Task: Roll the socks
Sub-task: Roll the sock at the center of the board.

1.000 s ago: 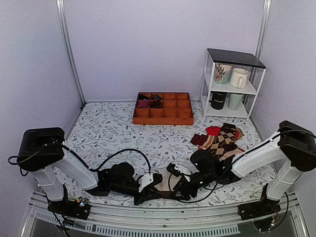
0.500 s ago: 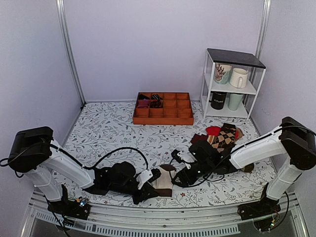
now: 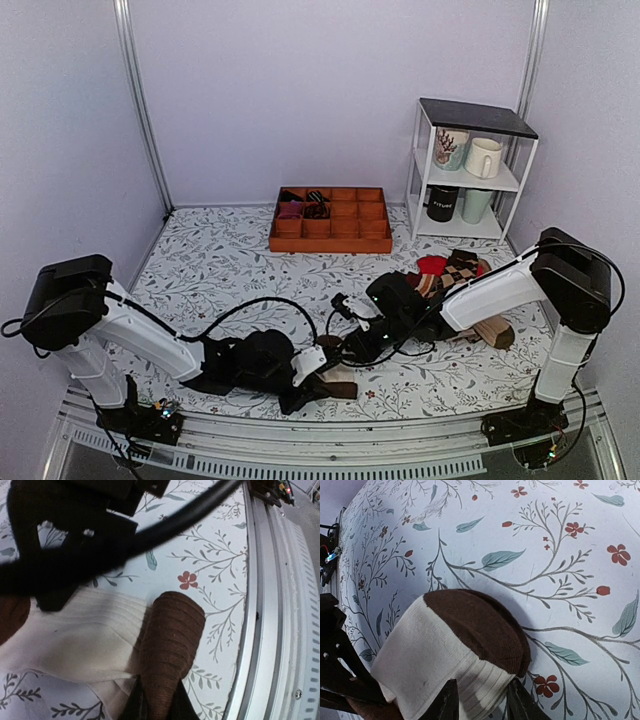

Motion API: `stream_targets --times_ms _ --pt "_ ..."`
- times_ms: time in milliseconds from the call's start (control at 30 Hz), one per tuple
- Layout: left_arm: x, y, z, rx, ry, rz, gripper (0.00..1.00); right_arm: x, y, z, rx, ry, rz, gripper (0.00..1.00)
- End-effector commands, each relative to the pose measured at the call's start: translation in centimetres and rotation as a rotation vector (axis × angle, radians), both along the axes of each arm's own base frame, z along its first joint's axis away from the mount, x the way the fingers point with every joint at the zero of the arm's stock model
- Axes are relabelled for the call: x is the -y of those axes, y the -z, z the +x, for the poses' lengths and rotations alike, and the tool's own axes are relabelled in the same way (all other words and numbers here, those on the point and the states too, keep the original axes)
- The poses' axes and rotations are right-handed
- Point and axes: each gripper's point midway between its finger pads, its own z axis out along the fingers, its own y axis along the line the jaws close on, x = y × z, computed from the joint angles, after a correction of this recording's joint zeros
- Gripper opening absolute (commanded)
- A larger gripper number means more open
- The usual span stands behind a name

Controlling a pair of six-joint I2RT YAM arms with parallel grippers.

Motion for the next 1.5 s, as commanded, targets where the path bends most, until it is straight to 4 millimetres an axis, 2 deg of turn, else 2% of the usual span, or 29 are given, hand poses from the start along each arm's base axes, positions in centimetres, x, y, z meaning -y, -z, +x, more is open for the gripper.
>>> stream_targets --times_ms 0,100,300,400,500,600,733,900,1133,1333,1467 --pt "-4.4 6.7 -0.3 -0.095 -0.019 0.287 0.0 1.4 1.6 -0.7 -0.025 -0.013 -0.049 0.37" --pt "-5.1 7.2 -1.0 -0.172 -0.055 0.276 0.0 2.3 0.0 -0.6 0.046 -0.018 -0.036 0.43" --pt "-8.1 8.9 -2.1 -0.308 -0.157 0.296 0.0 4.3 -4.6 -0.7 0.237 -0.04 0.037 0.55" --pt "-8.7 9.6 -3.0 -0.375 -0.177 0.292 0.0 4.2 -8.0 -3.7 0.316 -0.184 0.198 0.57" --pt "-8.8 10.0 -3.1 -0.402 -0.188 0.307 0.0 4.7 -9.2 -7.4 0.383 -0.327 0.334 0.62" --pt "-8.6 10.0 -2.9 -0.41 -0.196 0.313 0.0 5.0 -8.5 -9.2 0.409 -0.395 0.373 0.64" --pt "-8.4 10.0 -2.8 -0.418 -0.194 0.316 0.0 4.0 -6.8 -10.1 0.425 -0.449 0.337 0.65" --pt "-8.5 10.3 -2.9 -0.429 -0.188 0.323 0.0 2.3 -5.6 -9.9 0.516 -0.492 0.305 0.67" --pt "-8.3 10.5 -2.9 -0.433 -0.184 0.321 0.0 0.7 -3.8 -9.8 0.533 -0.534 0.261 0.68" --pt "-8.6 10.5 -2.8 -0.433 -0.189 0.322 0.0 0.6 -2.5 -9.7 0.516 -0.532 0.235 0.68" --pt "-8.6 10.4 -2.7 -0.431 -0.188 0.321 0.0 0.6 -1.6 -9.9 0.479 -0.529 0.22 0.62"
